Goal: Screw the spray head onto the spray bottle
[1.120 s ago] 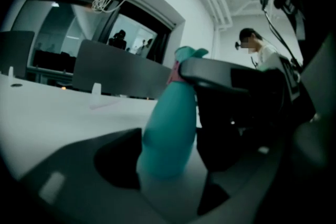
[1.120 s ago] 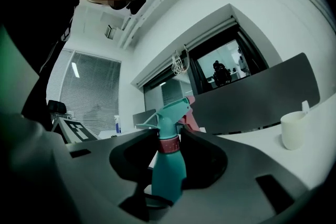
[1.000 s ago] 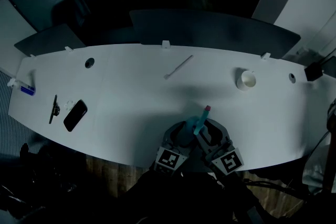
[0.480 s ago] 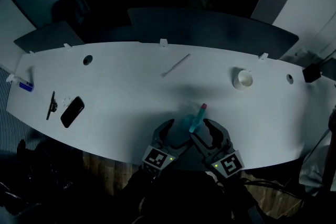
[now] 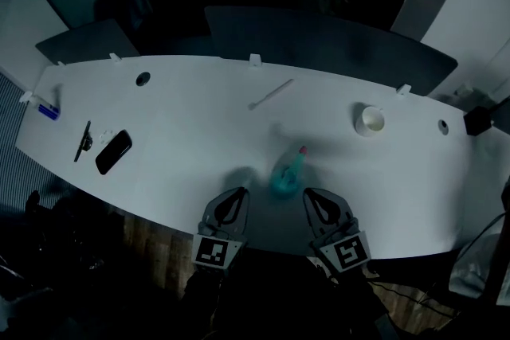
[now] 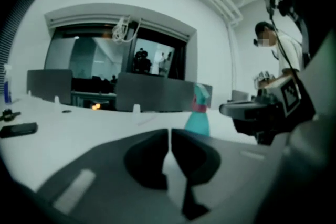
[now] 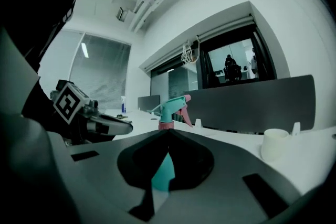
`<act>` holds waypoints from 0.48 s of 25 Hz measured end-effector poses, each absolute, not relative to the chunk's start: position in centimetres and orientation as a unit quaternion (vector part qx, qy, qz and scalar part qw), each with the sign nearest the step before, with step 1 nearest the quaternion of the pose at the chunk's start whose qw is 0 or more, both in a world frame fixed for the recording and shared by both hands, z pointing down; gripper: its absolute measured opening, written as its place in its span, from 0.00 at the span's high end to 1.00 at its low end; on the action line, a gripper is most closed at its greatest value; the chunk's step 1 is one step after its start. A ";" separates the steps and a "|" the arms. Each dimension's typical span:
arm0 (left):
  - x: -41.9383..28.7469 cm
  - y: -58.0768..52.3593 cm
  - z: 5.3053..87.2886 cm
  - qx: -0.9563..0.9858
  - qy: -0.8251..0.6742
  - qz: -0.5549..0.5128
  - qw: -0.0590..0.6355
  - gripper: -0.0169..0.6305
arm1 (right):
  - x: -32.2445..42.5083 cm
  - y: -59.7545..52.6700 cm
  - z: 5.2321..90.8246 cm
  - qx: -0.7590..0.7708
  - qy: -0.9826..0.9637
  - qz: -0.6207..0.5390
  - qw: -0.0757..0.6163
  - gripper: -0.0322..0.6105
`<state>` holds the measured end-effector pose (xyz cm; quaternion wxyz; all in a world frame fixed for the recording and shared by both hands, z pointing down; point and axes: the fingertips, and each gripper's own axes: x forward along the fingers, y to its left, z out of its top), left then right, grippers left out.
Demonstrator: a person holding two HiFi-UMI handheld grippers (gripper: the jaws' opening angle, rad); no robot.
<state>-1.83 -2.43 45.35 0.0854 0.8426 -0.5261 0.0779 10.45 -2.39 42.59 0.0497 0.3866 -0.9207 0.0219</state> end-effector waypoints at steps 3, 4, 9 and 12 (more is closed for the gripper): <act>-3.2 -1.8 43.7 0.817 -0.567 0.071 0.071 0.97 | 10.3 -2.0 41.9 0.407 -0.912 0.025 0.048 0.94; -3.6 -1.6 43.4 0.808 -0.581 0.076 0.060 0.97 | 10.4 -2.0 41.9 0.416 -0.908 0.028 0.046 0.94; -4.3 -0.6 42.2 0.782 -0.617 0.088 0.015 0.97 | 9.4 -1.1 42.3 0.445 -0.894 0.001 0.053 0.94; -4.2 1.3 42.2 0.786 -0.611 0.095 0.004 0.97 | 8.5 0.9 42.6 0.451 -0.890 -0.004 0.061 0.94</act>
